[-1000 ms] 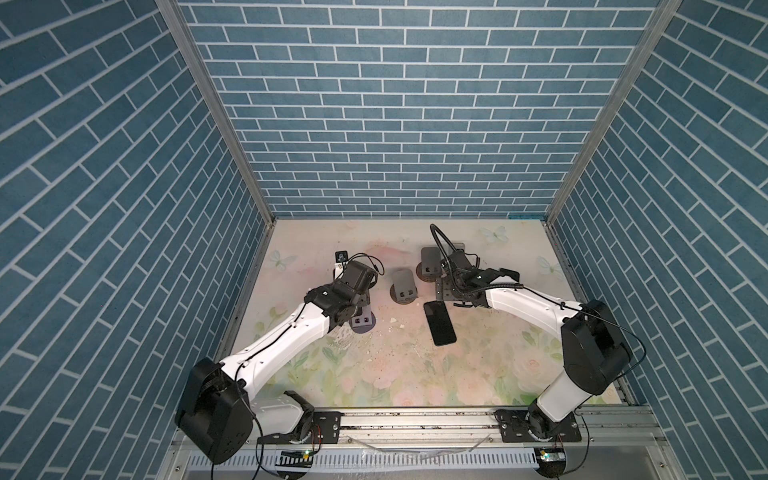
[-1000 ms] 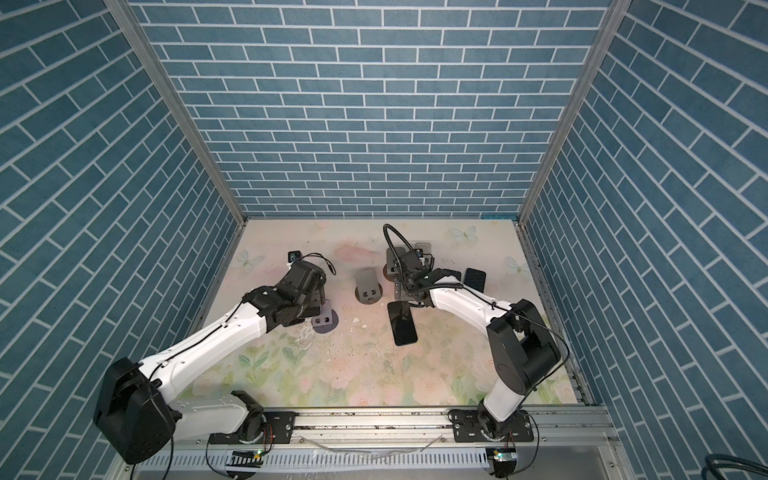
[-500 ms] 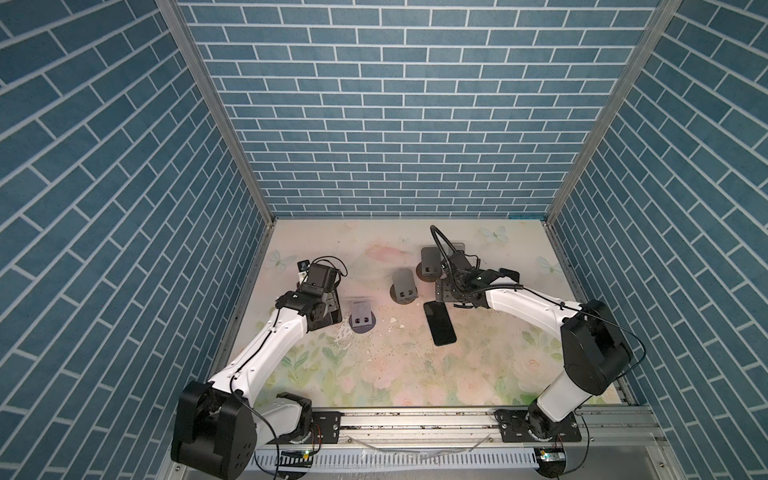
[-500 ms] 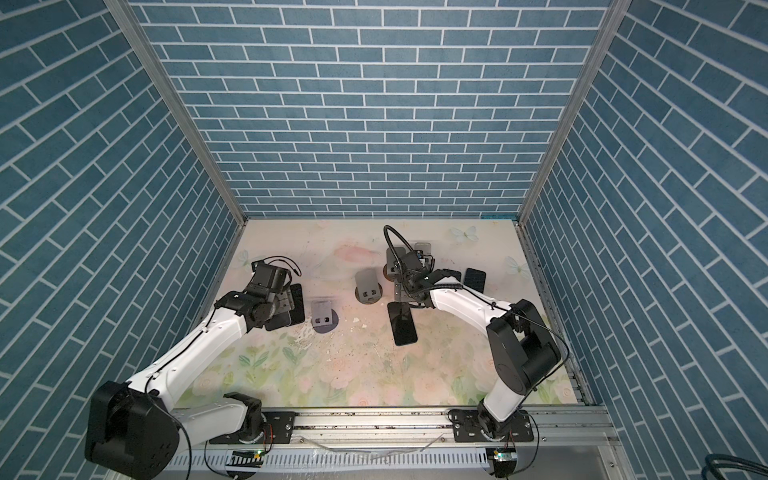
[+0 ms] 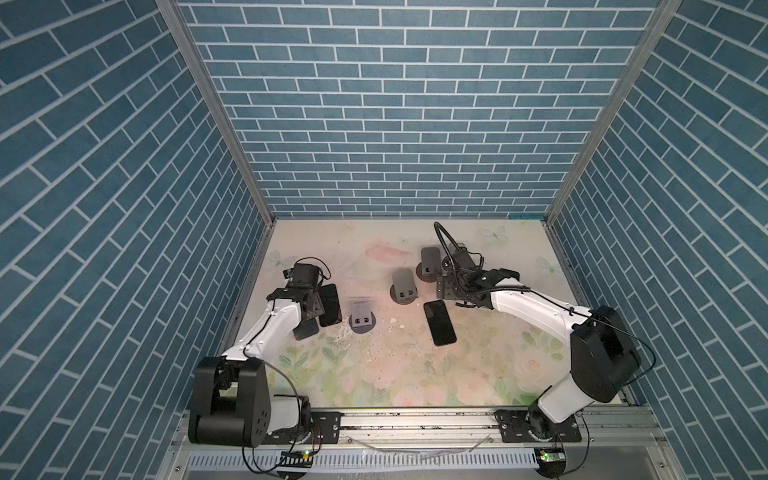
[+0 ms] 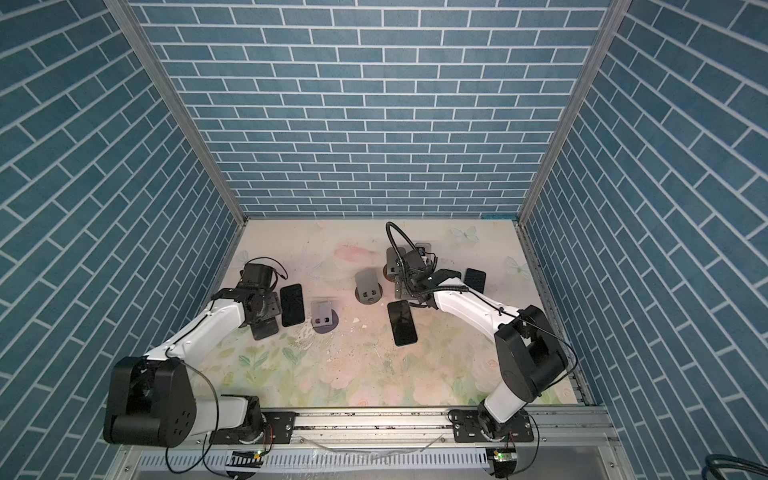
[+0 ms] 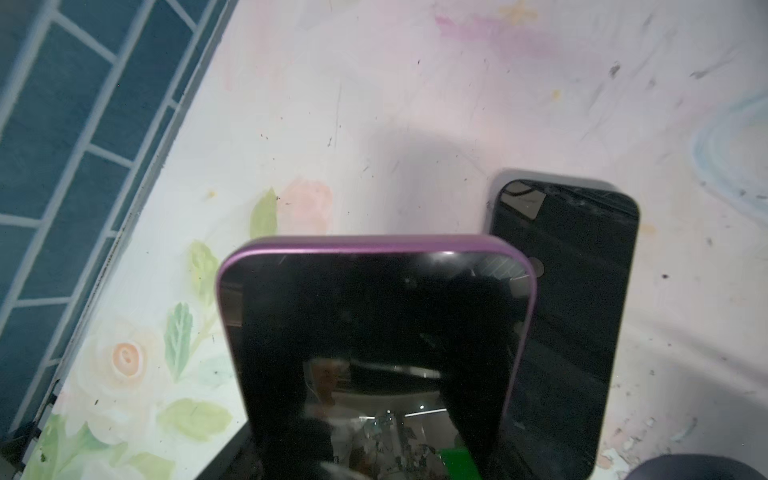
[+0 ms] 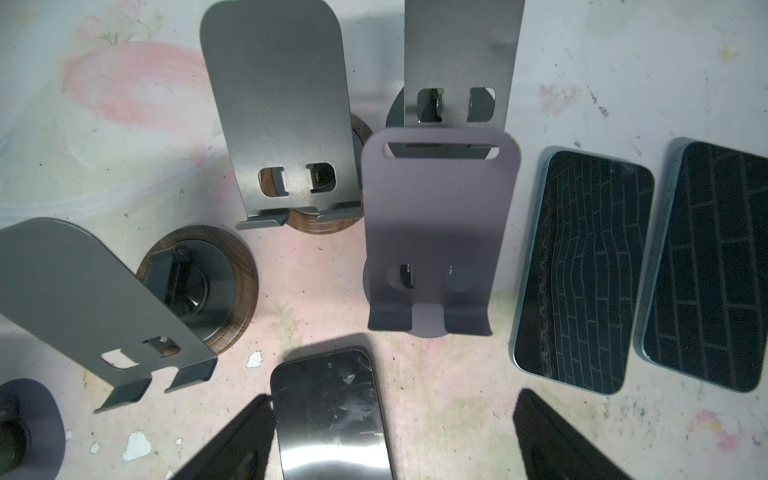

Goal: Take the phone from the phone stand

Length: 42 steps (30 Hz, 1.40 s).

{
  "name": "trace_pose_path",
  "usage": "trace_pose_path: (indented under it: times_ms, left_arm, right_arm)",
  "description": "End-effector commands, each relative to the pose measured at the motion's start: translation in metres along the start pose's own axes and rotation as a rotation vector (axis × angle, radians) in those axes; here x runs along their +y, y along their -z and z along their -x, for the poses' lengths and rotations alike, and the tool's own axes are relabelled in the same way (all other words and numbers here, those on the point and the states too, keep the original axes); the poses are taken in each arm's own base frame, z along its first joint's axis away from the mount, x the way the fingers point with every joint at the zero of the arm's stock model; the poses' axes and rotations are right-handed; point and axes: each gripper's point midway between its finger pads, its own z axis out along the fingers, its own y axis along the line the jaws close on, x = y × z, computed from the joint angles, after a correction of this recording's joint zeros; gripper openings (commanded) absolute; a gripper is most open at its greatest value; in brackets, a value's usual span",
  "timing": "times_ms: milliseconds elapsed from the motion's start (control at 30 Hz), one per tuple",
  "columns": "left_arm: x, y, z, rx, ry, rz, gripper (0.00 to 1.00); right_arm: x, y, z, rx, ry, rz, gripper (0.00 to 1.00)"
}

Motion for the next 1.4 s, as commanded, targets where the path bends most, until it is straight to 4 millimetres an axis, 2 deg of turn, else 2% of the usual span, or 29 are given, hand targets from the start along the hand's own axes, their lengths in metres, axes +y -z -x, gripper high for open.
trace_pose_path:
  times_ms: [0,267,700,1000,1367]
  left_arm:
    - [0.002,-0.011,0.001,0.014,0.003,0.010,0.59]
    - [0.010,-0.028,-0.001,0.067,0.025,0.028,0.59]
    - [-0.001,-0.048,0.001,0.144,0.005,0.021,0.60]
    - [-0.003,-0.062,-0.007,0.234,-0.020,0.045,0.61]
    - [-0.006,-0.065,-0.010,0.258,-0.026,0.038,0.70]
  right_arm:
    - [0.002,0.011,0.009,-0.043,0.014,-0.014,0.91]
    - [0.010,0.011,0.010,-0.037,0.055,-0.017,0.91]
    - [0.019,0.009,0.011,-0.037,0.069,0.009,0.91]
    - [0.024,0.003,0.013,-0.030,0.085,0.016,0.91]
    - [0.028,-0.002,0.012,-0.020,0.092,0.026,0.91]
